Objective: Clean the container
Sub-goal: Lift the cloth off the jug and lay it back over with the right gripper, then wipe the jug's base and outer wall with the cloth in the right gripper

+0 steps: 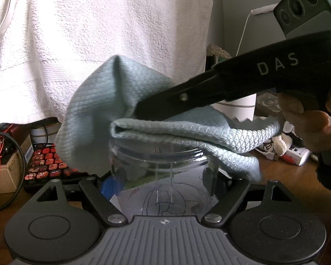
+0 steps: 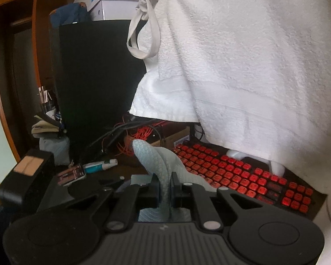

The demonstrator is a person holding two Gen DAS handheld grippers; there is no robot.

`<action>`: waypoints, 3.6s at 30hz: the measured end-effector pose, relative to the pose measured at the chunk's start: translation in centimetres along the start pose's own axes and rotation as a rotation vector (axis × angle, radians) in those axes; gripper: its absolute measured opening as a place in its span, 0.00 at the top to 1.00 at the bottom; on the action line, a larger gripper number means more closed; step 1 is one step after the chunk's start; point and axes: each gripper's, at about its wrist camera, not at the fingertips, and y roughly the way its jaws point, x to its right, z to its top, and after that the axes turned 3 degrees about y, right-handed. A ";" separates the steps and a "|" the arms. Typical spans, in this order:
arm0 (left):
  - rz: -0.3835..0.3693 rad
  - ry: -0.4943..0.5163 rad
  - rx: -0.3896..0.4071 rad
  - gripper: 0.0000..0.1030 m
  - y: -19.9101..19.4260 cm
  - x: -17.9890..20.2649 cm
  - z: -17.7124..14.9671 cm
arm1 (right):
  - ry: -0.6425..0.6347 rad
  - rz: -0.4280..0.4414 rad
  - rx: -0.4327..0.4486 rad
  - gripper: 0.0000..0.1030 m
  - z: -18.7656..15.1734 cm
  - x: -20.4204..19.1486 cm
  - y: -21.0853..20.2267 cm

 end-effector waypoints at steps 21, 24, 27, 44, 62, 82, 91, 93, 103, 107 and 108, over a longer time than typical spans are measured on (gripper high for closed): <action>0.005 0.007 -0.002 0.20 0.3 -0.1 -0.2 | 0.241 0.197 0.174 0.92 7.0 0.8 -9.1; 0.005 0.008 -0.002 0.20 0.2 0.0 -0.1 | 0.320 0.270 0.175 0.92 7.4 1.1 -9.4; 0.005 0.008 -0.002 0.20 0.1 0.0 0.0 | 0.414 0.325 0.144 0.92 6.9 1.9 -8.6; 0.004 0.007 -0.002 0.20 0.1 0.1 0.1 | 0.062 -0.036 -0.063 0.92 2.1 -0.3 -1.6; 0.005 0.007 -0.003 0.20 0.2 0.2 0.0 | -0.211 -0.094 0.103 0.54 -0.2 -4.8 -3.8; 0.005 0.008 -0.004 0.20 0.2 0.2 0.0 | 0.162 0.128 0.040 0.70 1.2 -0.7 -3.9; 0.004 0.008 -0.004 0.20 0.2 0.1 0.0 | 0.123 -0.066 0.031 0.58 1.1 -0.8 -1.8; 0.004 0.007 -0.004 0.20 0.2 0.1 0.0 | 0.114 -0.067 0.020 0.57 0.8 -0.9 -1.4; 0.002 0.005 -0.009 0.20 0.2 0.0 0.0 | -0.001 -0.097 0.015 0.59 -0.5 -2.3 -1.2; 0.004 0.005 -0.010 0.20 0.3 0.0 0.1 | -0.018 -0.061 0.007 0.79 -0.6 -2.8 -1.7; 0.004 0.005 -0.010 0.20 0.3 0.0 0.1 | -0.044 -0.069 0.008 0.81 -0.7 -3.1 -1.8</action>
